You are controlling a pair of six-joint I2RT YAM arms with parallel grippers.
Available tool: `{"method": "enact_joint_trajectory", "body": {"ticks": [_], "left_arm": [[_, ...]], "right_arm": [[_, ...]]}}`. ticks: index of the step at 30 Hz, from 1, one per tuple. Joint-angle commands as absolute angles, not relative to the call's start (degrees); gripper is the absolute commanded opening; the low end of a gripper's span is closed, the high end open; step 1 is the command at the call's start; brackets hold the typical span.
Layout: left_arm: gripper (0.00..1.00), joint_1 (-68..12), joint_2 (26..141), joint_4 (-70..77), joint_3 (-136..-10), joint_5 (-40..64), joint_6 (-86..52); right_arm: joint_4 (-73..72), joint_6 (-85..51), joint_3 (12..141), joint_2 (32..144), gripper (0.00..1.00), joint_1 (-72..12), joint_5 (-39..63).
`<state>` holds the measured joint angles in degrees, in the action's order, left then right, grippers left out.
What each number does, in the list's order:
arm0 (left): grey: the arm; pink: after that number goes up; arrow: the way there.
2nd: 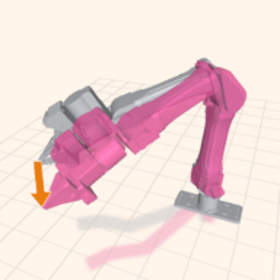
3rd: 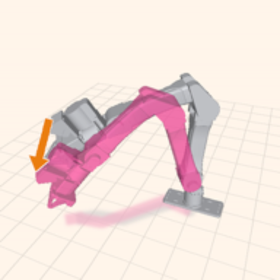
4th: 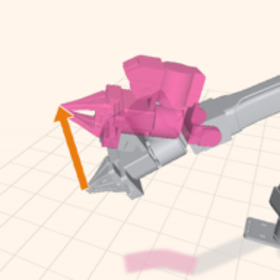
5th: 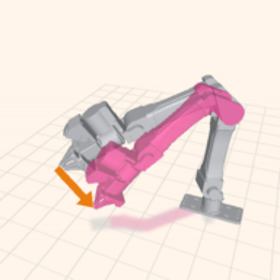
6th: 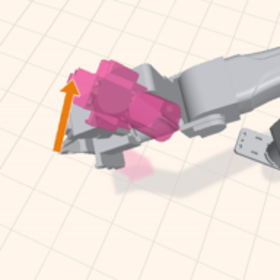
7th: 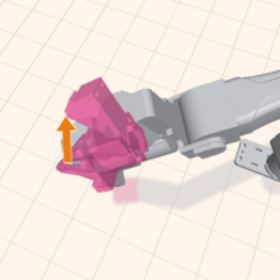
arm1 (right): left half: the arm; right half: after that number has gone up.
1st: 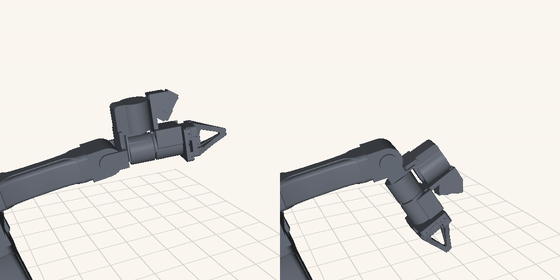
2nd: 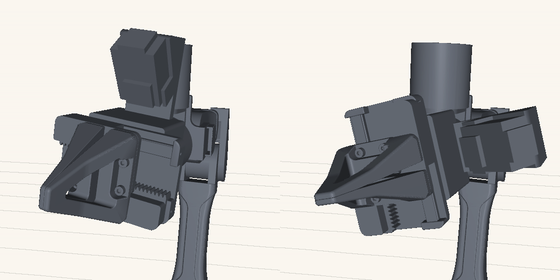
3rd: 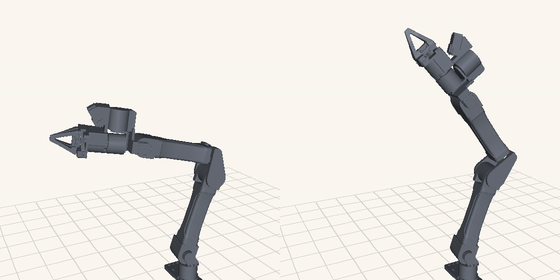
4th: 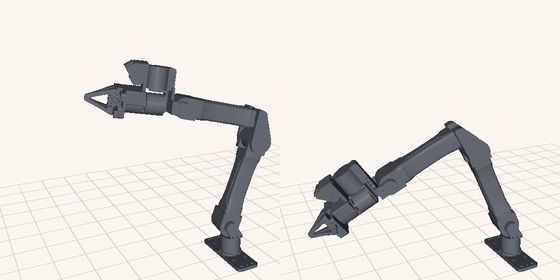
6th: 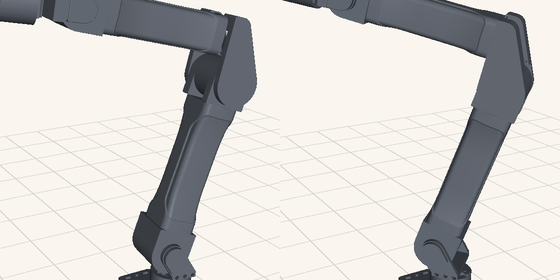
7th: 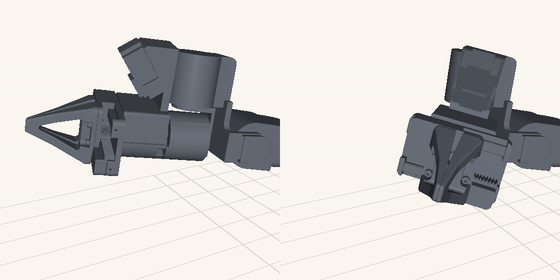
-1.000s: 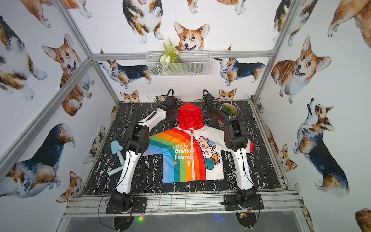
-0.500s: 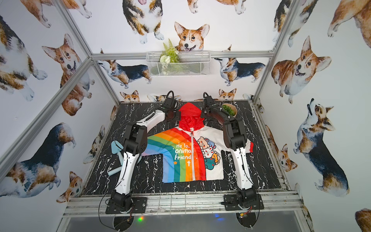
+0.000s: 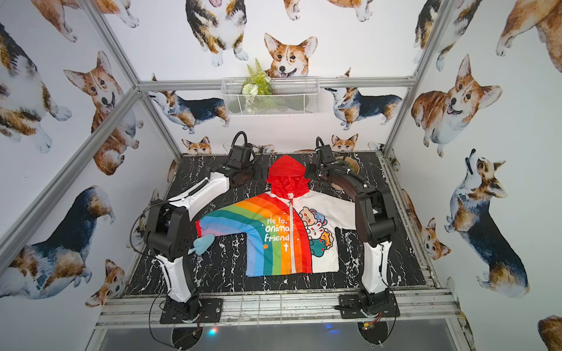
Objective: Unzip the jacket
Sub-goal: Flatten out the jacket at the center of the board.
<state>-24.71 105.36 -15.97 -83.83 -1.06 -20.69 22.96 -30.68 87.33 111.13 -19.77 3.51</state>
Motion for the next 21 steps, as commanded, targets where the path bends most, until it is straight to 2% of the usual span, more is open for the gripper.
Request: {"method": "enact_joint_trajectory", "body": {"ticks": [1, 6, 11, 17, 21], "left_arm": [[0.83, -26.5, 98.7, -11.0, -74.1, -0.8, -24.2], [0.58, -27.9, 91.5, -6.6, -59.7, 0.7, -27.9], [0.4, -28.1, 89.4, -4.6, -51.5, 0.0, -28.7], [0.34, -28.1, 91.8, -4.8, -49.8, -1.8, -29.3], [0.33, -28.1, 94.0, -3.6, -50.7, -0.3, -29.1]], "right_arm": [[19.1, -34.2, 78.0, 104.1, 0.67, -20.8, 3.7], [17.0, -34.6, 65.4, 96.6, 0.46, -22.2, 1.0], [15.7, -34.0, 54.9, 90.9, 0.27, -22.0, -1.6], [15.2, -33.3, 50.9, 91.3, 0.19, -21.9, -0.5], [12.0, -32.7, 49.4, 91.7, 0.18, -21.9, 4.0]]}}
